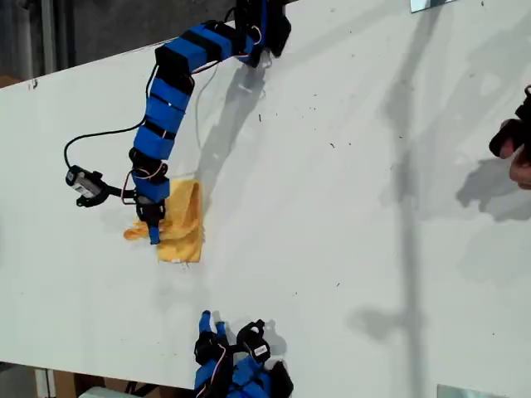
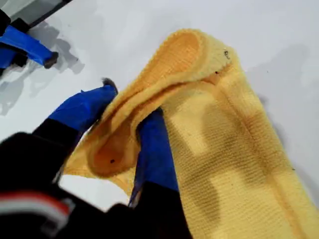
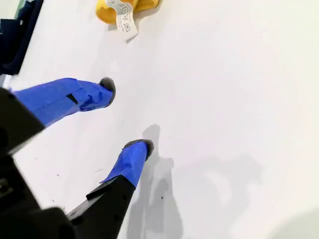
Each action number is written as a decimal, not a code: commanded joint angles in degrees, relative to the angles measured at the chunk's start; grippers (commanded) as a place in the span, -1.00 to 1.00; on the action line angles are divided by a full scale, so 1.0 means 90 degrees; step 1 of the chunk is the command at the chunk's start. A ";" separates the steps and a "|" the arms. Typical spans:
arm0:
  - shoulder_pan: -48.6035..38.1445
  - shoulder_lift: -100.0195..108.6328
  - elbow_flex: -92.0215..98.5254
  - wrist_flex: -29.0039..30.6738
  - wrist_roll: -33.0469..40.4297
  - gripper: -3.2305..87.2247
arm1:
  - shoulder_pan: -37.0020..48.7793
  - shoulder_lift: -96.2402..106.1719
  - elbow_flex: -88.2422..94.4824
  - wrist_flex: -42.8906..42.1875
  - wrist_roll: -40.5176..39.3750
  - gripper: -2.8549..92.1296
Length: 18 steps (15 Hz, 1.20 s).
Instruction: Grasp corners of a square towel and fold twice.
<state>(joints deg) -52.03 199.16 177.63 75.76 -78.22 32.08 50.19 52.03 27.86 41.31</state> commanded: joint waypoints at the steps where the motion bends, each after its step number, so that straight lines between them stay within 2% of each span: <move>1: 0.0010 0.0029 0.0039 0.0029 -0.0039 -0.50 | 0.0010 0.0391 -0.0332 -0.0088 -0.0068 -0.50; 5: 0.0010 0.0029 0.0039 0.0029 -0.0029 -0.50 | -0.0039 0.0576 -0.0176 -0.0137 -0.0146 -0.49; 8: 0.0010 0.0029 0.0039 0.0029 -0.0029 -0.50 | -0.0254 0.0400 -0.0615 -0.0029 -0.0576 -0.51; 9: 0.0010 0.0029 0.0039 0.0029 -0.0029 -0.51 | -0.0098 0.0498 -0.0439 0.0127 -0.0400 -0.53; 10: 0.0010 0.0029 0.0039 0.0029 -0.0039 -0.51 | -0.0078 0.1025 0.0322 -0.0137 -0.0127 -0.54; 12: -0.0039 0.0029 0.0039 0.0029 -0.0029 -0.51 | -0.0449 0.0215 -0.0293 -0.0049 0.0029 -0.47; 15: -0.0029 0.0029 0.0039 0.0029 -0.0020 -0.51 | -0.0010 0.1025 -0.0078 -0.0352 0.0918 -0.39; 17: -0.0059 0.0029 0.0039 0.0029 0.0000 -0.51 | 0.0039 -0.0313 -0.0508 -0.0166 0.1221 -0.40; 18: -0.0068 0.0029 0.0029 0.0029 0.0020 -0.51 | 0.0156 -0.0234 -0.0586 -0.0186 0.1279 -0.40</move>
<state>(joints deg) -52.03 199.16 177.63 75.76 -78.22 32.26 46.67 51.06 26.63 51.77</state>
